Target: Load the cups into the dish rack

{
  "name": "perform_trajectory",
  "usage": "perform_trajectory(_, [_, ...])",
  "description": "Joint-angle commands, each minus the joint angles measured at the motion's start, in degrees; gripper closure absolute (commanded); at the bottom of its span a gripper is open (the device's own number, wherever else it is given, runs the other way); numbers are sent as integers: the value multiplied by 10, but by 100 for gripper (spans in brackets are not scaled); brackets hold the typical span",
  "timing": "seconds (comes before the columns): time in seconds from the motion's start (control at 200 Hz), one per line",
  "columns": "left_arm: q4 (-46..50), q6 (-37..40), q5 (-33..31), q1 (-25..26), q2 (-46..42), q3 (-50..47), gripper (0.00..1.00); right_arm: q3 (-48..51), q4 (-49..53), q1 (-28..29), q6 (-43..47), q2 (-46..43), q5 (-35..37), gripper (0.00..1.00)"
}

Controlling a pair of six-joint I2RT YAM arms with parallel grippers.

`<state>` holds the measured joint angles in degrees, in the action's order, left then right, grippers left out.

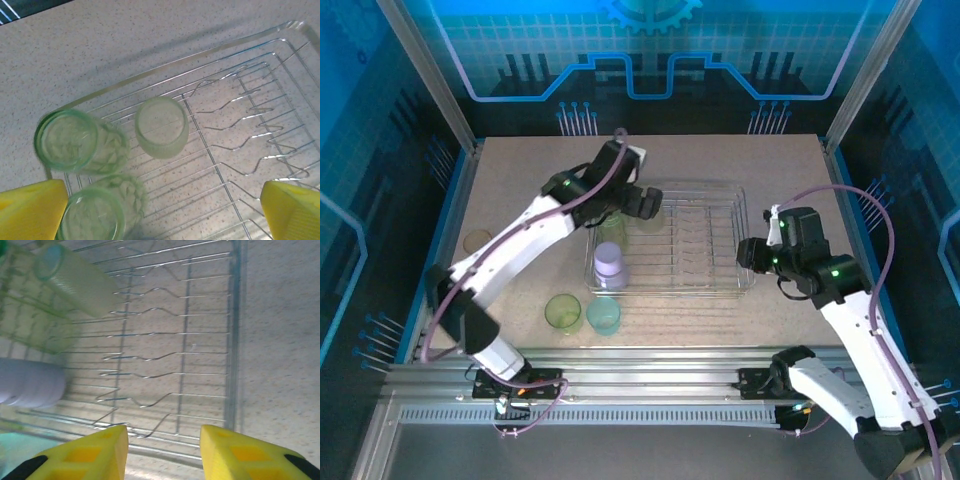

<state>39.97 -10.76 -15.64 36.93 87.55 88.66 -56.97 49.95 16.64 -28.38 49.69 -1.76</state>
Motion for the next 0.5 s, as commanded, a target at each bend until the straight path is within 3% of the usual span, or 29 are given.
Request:
perform_trajectory(0.0, [-95, -38, -10, 1, -80, -94, 1, -18, 4, 47, -79, 11, -75, 57])
perform_trajectory(0.245, [-155, -93, -55, 1, -259, -304, 1, -47, -8, 242, -165, 83, -11, 52])
perform_trajectory(0.495, [-94, -117, -109, 0, -368, -377, 1, -88, -13, 383, -193, 196, 58, 50])
